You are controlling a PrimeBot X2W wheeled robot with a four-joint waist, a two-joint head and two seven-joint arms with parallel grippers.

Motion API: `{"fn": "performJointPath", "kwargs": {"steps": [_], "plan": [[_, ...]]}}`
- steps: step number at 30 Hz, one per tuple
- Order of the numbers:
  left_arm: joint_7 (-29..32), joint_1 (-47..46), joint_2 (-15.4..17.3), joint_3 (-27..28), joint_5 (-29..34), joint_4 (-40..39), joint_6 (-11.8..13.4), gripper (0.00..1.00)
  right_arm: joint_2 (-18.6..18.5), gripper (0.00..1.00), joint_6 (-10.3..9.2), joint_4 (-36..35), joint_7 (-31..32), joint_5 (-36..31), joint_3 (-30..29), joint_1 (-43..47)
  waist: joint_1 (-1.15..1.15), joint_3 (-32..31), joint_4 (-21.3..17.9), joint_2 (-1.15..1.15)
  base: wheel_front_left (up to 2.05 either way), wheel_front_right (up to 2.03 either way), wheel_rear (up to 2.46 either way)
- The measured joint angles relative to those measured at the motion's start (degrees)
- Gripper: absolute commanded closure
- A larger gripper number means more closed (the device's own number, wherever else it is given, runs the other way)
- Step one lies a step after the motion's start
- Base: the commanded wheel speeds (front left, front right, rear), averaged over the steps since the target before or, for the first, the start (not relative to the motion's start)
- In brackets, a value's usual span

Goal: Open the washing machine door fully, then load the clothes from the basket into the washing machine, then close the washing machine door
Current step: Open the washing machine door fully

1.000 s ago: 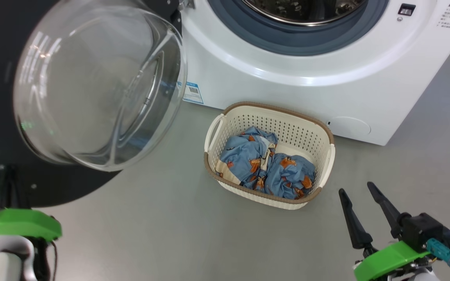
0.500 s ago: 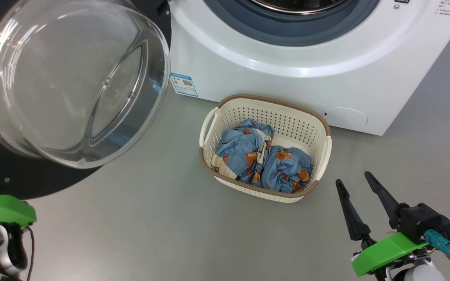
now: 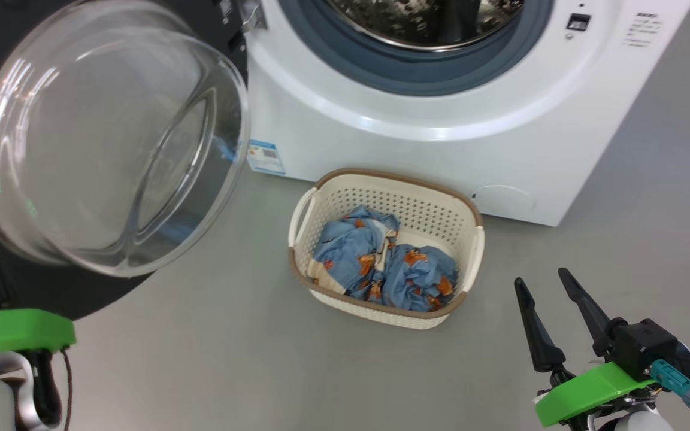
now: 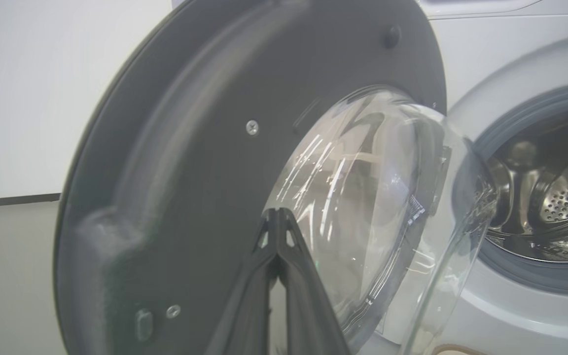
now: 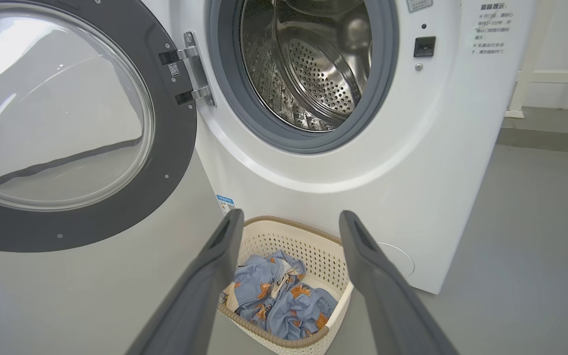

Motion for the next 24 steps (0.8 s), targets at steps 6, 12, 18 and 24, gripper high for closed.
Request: {"fn": "performJointPath", "kwargs": {"steps": [6, 12, 18, 24], "plan": [[0.0, 3.9, -0.4, -1.8, 2.4, -10.3, -0.2, 1.0, 0.7, 0.0, 0.0, -0.1, -0.5, 0.0, -0.7, 0.2, 0.0, -1.8, -2.7, 0.0, 0.0, 0.0, 0.0], [2.7, 8.5, 0.0, -3.8, 3.9, -19.6, -0.4, 1.0, 1.6, 0.0, 0.0, -1.3, -1.0, 0.5, -0.3, 1.4, 0.0, -3.4, -7.5, 0.0, 0.0, 0.0, 0.0], [4.7, 12.1, -0.1, -5.6, 4.4, -23.7, -0.1, 1.0, 1.9, 0.0, 0.0, -2.9, -1.1, 0.5, 0.9, 1.4, 0.0, -4.3, -12.4, 0.0, 0.0, 0.0, 0.0], [5.1, 15.5, -0.9, -6.2, 4.4, -23.9, 0.6, 0.0, 1.9, 0.0, 0.0, -4.9, -1.1, 0.5, 2.2, 1.4, 0.0, -4.8, -17.1, 0.0, 0.0, 0.0, 0.0]]}}
